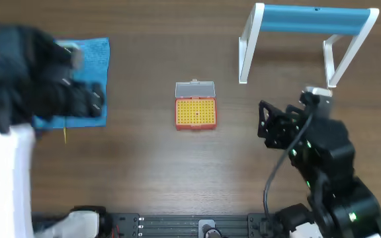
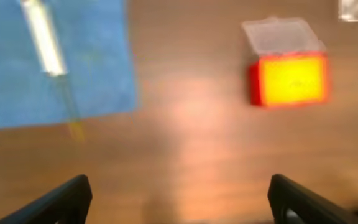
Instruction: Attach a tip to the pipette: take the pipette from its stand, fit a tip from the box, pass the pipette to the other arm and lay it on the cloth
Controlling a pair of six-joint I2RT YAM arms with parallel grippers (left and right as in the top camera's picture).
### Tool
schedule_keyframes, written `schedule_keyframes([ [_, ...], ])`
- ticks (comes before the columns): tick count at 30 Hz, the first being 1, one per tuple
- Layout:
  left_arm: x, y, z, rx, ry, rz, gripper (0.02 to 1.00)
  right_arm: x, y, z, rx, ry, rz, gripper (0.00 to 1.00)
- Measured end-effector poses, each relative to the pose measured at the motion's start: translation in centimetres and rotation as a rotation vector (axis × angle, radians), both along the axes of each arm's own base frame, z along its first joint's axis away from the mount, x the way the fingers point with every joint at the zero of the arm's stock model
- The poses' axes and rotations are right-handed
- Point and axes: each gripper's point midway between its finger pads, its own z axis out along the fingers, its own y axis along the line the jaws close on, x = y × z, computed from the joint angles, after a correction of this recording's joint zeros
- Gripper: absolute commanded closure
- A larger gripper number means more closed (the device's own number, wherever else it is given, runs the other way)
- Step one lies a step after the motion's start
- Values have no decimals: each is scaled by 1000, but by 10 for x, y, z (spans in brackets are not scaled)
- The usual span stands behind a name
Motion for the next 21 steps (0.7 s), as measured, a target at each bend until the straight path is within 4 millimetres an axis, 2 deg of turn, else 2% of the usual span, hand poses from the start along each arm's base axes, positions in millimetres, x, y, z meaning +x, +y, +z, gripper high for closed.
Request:
schedule_keyframes([
  [3,-35,-42,-32,-82,-13,-24,99,-17,-4,13,-20,-65,31,301],
  [6,-72,-64,-50,-166,-28,-10,102,-44,-7,26,-42,-143,86,301],
  [7,-90,-66,-50,-207,-43,14,99,-52,-9,25,-51,-150,96,299],
  [9,-100,-65,-43,-247,-83,47,99,-72,-14,17,-78,-138,114,301],
  [13,-114,-59,-32,-320,-127,132,102,-119,-29,11,-96,-201,130,299],
  [16,-113,-55,-32,-323,-126,194,99,-146,-39,16,-79,-299,121,299],
  [17,-111,-53,-33,-320,-124,211,97,-155,-45,8,-84,-291,108,299],
  [19,-109,-52,-34,-315,-119,229,99,-164,-52,-12,-99,-227,88,299],
  [21,-109,-52,-35,-313,-116,235,97,-162,-51,-14,-96,-222,91,299],
])
